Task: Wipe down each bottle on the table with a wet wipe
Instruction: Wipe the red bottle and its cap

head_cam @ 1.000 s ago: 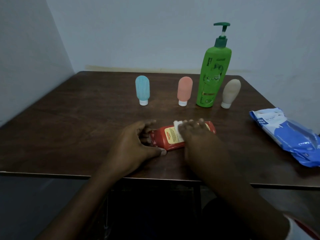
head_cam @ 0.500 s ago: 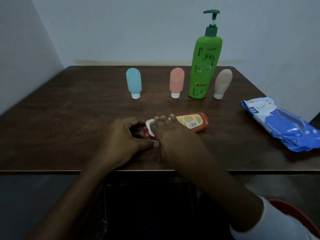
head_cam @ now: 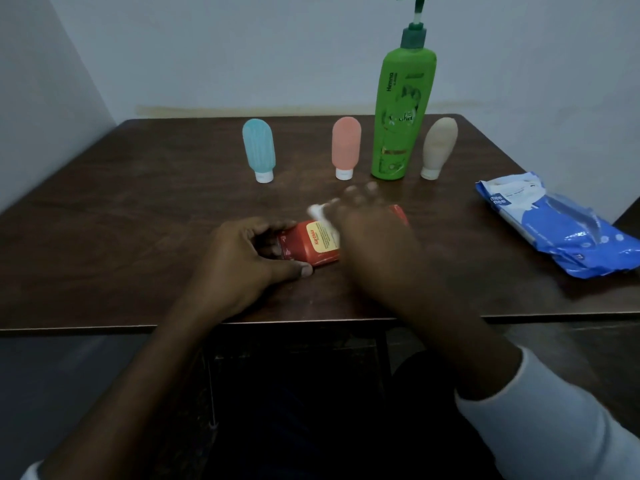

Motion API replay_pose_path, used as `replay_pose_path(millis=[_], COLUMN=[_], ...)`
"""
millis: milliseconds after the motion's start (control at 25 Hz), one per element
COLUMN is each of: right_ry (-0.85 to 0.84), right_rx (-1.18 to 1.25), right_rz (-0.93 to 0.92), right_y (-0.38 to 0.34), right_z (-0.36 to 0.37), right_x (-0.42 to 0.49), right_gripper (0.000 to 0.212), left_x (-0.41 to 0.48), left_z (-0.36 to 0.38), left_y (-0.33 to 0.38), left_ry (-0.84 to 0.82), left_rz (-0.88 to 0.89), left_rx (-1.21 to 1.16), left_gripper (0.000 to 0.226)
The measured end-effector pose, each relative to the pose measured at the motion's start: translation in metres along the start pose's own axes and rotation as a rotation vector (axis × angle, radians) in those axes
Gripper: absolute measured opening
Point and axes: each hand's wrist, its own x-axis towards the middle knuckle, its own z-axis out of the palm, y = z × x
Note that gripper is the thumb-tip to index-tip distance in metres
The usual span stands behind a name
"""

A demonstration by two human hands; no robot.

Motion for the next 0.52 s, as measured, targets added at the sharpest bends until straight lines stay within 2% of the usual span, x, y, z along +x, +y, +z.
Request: replay_pose_path(millis=[80, 120, 160, 240, 280, 320, 360, 440, 520], right_ry=[-0.001, -0.001, -0.024, -0.056, -0.028, -0.003, 0.019, 0.027, -0.038], right_rx=[-0.018, -0.054, -0.070, -0.002, 0.024, 0.045, 0.058, 0.065, -0.017], right_rz=[0.248, 0.318, 0.312, 0.072, -0.082, -0.158, -0.131, 0.065, 0.243], right_y=[0.029, 0.034, 0.028, 0.001, -0.006, -0.008, 0.000, 0.030, 0.054], right_z=[-0.005, -0.004, -0.006, 0.001, 0.008, 0.012, 0.012, 0.006, -0.003], right_x=[-0.005, -0.012, -0.018, -0.022, -0.017, -0.008, 0.001, 0.006, -0.006], right_gripper=[0.047, 0.042, 0.040, 0.049, 0.054, 0.057, 0.059, 0.055, 0.048], left_x=[0.000, 0.000, 0.000, 0.000, 0.000, 0.000, 0.000, 0.000, 0.001], left_z=[0.000, 0.000, 0.000, 0.001, 0.001, 0.000, 0.000, 0.000, 0.000], left_y=[0.000, -0.001, -0.001, -0.001, -0.001, -0.002, -0.001, 0.000, -0.002], left_ry=[-0.008, -0.012, -0.016, -0.013, -0.007, -0.004, -0.010, -0.025, -0.026], left_rz=[-0.010, -0.011, -0.011, -0.010, -0.007, -0.008, -0.010, -0.021, -0.017], left_rx=[0.005, 0.012, 0.018, 0.002, -0.026, -0.044, -0.045, -0.019, 0.001], left_gripper=[0.068, 0.070, 0.070, 0.068, 0.066, 0.066, 0.067, 0.070, 0.072])
